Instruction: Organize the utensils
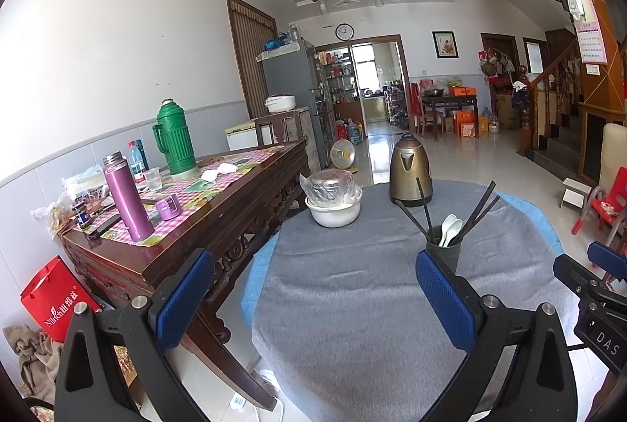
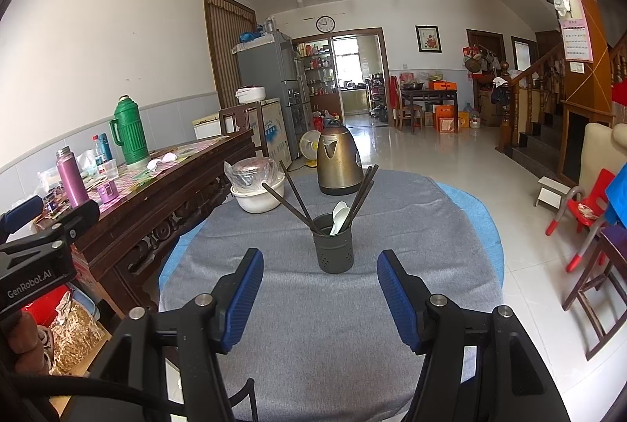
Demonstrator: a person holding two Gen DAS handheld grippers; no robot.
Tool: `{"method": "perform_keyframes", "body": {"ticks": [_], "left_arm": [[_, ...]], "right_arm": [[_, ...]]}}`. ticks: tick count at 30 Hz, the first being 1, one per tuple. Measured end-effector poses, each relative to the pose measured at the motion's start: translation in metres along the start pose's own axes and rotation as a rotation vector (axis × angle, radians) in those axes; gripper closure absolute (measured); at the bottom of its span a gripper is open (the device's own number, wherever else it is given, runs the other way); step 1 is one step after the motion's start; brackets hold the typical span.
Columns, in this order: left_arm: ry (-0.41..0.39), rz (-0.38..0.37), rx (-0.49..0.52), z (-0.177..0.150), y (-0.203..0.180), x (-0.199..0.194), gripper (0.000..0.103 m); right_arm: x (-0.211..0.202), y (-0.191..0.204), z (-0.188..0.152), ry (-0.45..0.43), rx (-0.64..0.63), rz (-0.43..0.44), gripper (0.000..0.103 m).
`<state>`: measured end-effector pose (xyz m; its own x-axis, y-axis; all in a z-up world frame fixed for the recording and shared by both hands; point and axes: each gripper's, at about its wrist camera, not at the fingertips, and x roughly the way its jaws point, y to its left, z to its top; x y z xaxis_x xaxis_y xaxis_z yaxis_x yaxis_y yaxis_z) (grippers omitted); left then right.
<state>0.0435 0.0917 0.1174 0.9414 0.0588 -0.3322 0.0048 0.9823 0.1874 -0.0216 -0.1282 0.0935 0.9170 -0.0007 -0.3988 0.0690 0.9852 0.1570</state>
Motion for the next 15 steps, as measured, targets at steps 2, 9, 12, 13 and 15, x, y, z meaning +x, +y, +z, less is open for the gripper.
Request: {"method": "perform_keyframes", "body": {"ticks": [2, 9, 12, 13, 15], "left_arm": [[0.003, 0.002, -0.003, -0.0014, 0.0006, 0.0014, 0.001], [0.024, -0.007, -0.012, -0.0050, 0.0023, 0.0070, 0.001], [0.027, -0.009, -0.017, -0.0056, 0.0033, 0.0072, 0.001], [0.028, -0.008, -0.018, -0.0058, 0.0037, 0.0073, 0.001], [0.030, -0.010, -0.020, -0.0059, 0.0042, 0.0076, 0.001]], "right_arm": [[0.0006, 0.0007, -0.0007, 0.000, -0.001, -0.002, 0.038], [0.0036, 0.0026, -0.0053, 0.000, -0.010, -0.011, 0.038], [0.0052, 0.0051, -0.0057, -0.001, -0.013, -0.014, 0.038], [0.0051, 0.0052, -0.0055, -0.001, -0.013, -0.013, 0.038], [0.0051, 0.0047, -0.0057, -0.001, -0.014, -0.013, 0.038]]}}
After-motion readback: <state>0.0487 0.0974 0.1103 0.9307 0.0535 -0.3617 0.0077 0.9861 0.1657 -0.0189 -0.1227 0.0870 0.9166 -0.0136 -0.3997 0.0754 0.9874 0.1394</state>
